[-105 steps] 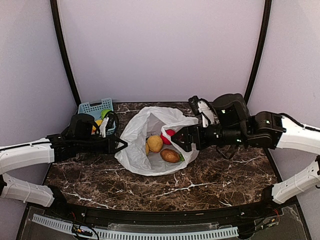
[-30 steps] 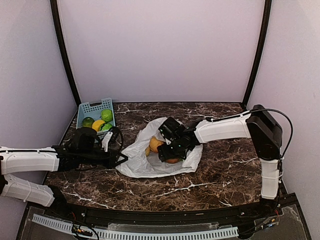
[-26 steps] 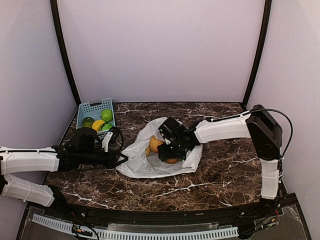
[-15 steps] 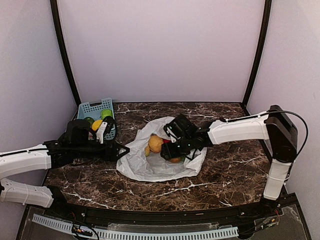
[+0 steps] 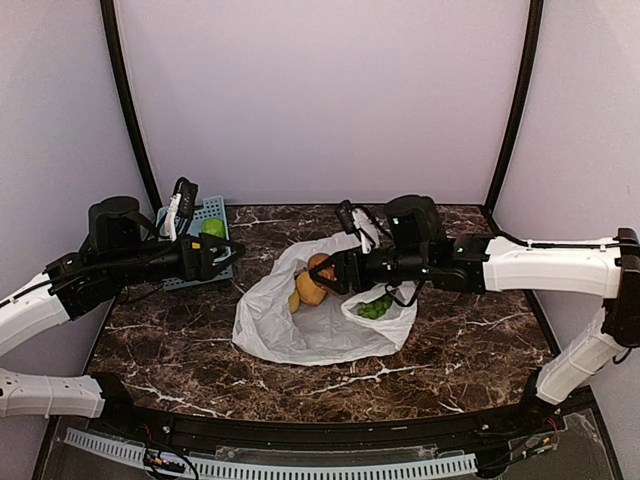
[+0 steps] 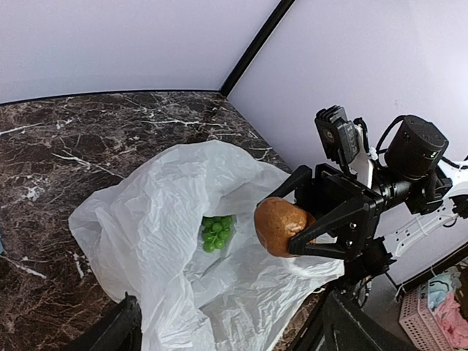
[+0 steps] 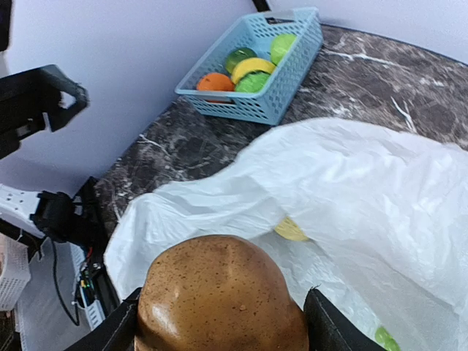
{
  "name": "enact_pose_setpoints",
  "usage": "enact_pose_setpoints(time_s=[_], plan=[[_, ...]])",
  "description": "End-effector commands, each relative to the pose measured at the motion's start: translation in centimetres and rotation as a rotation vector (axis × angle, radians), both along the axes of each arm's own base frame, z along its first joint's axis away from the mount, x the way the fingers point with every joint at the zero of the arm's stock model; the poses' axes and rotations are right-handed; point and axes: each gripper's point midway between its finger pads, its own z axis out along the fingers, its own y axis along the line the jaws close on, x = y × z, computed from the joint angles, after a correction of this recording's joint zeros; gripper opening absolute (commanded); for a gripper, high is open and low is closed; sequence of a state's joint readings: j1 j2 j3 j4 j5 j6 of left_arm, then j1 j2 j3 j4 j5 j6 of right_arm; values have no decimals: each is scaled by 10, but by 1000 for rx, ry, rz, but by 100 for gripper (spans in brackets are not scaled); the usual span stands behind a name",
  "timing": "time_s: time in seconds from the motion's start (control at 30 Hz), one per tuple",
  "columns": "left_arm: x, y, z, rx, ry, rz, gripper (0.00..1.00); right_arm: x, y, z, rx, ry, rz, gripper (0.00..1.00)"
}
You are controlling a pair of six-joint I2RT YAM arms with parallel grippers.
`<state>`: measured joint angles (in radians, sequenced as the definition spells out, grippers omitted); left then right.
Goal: Untie the knot of the plastic bag and take out the fruit
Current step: Pass from the right arm to the left
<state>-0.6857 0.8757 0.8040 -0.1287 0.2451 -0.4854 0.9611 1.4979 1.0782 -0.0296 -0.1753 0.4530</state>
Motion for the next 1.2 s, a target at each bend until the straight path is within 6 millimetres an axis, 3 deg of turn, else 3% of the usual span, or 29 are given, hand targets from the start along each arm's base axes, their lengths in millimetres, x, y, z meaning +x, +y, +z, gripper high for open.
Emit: enact_pose_setpoints(time_s=[0.0, 0.17, 0.33, 0.6, 0.8, 1.17], plan=[[-15, -13, 18, -88, 98, -80, 85, -24, 21, 56, 145, -174, 153, 67], [-26, -25, 29, -162, 156, -127, 85, -35, 40, 84, 152, -321, 188, 67], [-36, -38, 35, -236, 197, -175, 85, -42, 56, 101, 142, -438, 167, 68], [-44, -58, 39, -322, 232, -237, 85, -50, 74, 99, 96, -484, 201, 68], [-42, -68, 28, -313, 270, -246, 87, -52, 81, 98, 74, -503, 212, 68], [-28, -69, 13, -317, 300, -174, 93, -60, 91, 92, 47, -512, 251, 69]])
